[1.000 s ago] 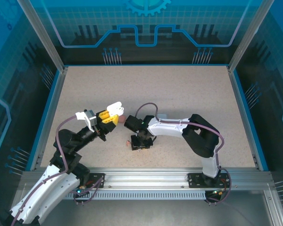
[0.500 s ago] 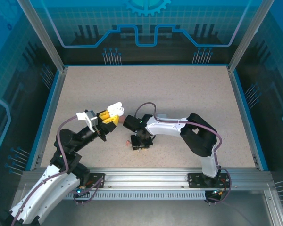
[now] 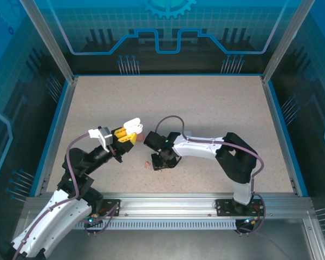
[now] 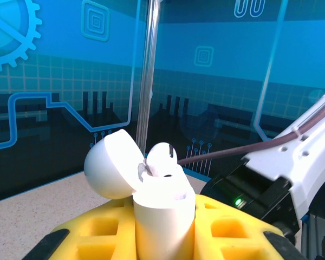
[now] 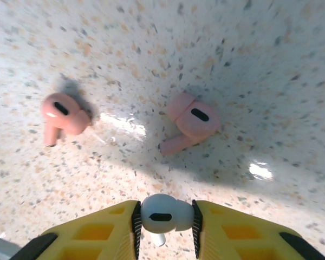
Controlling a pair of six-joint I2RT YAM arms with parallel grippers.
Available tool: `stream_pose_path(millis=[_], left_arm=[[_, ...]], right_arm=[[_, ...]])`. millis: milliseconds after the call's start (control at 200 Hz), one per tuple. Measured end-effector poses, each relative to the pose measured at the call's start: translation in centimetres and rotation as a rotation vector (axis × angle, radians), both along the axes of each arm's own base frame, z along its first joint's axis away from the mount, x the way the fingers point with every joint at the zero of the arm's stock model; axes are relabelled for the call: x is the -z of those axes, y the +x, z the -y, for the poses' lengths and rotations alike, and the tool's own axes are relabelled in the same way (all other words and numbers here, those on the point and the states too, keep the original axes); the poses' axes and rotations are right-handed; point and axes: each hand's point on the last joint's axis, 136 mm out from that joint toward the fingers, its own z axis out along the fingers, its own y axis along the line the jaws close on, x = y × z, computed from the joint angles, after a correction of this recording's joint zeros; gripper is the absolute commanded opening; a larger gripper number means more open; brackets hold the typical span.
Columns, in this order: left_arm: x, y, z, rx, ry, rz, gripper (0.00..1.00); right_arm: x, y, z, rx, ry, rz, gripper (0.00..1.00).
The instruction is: Insert the wireless bluetooth earbuds into the charging case
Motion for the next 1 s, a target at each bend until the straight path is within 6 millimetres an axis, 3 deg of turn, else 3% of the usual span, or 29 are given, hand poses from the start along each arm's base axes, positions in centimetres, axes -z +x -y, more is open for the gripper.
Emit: stream_pose_path(millis=[185,480,715,1001], left_arm=[[0.7,0.8,0.4,0.001,0.009,-0.031,0.0],[1.7,3.3,1.7,0.01,-0.003,-0.083,0.0],[2.2,5.1,2.7,0.022,-0.032,-0.111,0.0],[3.5,6.0,5.0,0.071,-0.025,-0.123,0.0]], right_arm=[[-5.2,1.2,1.2,-0.009,0.103,0.165,0.32],[-16.8,4.3,5.0,0.034,0.389,0.524,0.32],[-25.8,5.1,6.9,0.026,0.595,0.799,0.32],[-32.2,4.8,6.0,-0.047,0.732,0.953,0.31]])
